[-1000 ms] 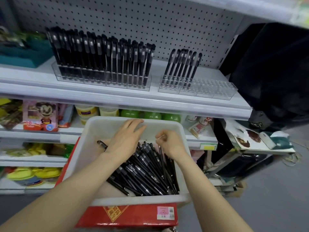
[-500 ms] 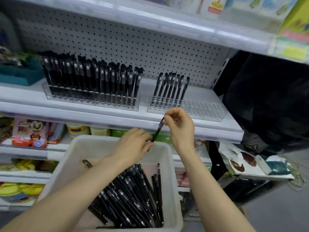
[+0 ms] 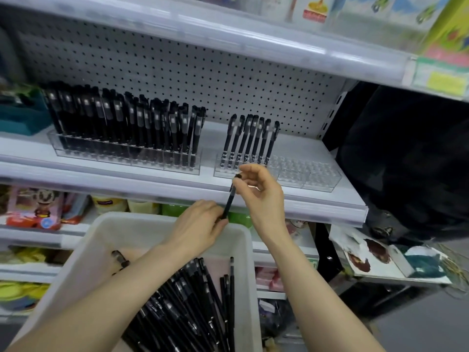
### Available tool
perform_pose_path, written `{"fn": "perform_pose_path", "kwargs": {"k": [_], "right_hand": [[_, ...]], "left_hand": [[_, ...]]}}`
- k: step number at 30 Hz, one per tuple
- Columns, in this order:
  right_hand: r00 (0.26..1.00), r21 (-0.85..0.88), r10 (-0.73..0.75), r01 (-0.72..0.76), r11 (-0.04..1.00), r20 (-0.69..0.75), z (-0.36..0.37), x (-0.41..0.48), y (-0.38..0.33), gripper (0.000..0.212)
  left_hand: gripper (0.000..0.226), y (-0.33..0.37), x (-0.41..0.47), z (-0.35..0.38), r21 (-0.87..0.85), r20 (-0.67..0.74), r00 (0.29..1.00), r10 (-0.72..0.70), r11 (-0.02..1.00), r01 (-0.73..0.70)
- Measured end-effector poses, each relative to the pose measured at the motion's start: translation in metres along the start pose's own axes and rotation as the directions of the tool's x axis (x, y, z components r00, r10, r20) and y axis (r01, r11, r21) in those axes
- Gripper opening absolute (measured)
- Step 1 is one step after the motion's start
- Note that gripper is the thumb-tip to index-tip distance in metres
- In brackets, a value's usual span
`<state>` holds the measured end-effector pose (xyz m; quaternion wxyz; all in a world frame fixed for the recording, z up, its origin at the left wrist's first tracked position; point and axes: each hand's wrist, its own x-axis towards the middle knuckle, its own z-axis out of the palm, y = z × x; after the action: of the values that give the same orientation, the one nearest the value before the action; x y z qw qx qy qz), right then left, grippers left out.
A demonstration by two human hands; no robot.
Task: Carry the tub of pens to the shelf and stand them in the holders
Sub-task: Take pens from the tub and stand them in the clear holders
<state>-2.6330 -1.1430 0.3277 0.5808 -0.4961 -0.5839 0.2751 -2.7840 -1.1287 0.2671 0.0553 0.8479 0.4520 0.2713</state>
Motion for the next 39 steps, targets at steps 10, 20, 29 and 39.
{"fn": "perform_pose_path", "kwargs": {"k": [10,20,29,39], "right_hand": [[0.999,-0.026,0.037,-0.038,0.999,-0.024,-0.029,0.021,-0.007,0.020],[0.938,-0.267,-0.134,0.046,0.963,-0.321,-0.095,0.097,-0.038,0.011],[0.987,-0.372,0.006,-0.066,0.926,-0.162,-0.078,0.113,0.004,0.021],[0.988,-0.553,0.008,-0.091,0.828,-0.151,-0.071,0.097,0.009,0.027]], "left_hand": [[0.025,0.010,0.028,-0.025,0.050,-0.074,0.993,0.087,0.995,-0.084],[0.051,0.006,0.090,-0.032,0.299,-0.140,0.974,0.177,0.945,-0.129],[0.056,0.002,0.090,-0.022,0.279,-0.190,0.968,0.167,0.954,-0.110],[0.066,0.001,0.074,-0.029,0.278,-0.146,0.974,0.172,0.952,-0.126]]}}
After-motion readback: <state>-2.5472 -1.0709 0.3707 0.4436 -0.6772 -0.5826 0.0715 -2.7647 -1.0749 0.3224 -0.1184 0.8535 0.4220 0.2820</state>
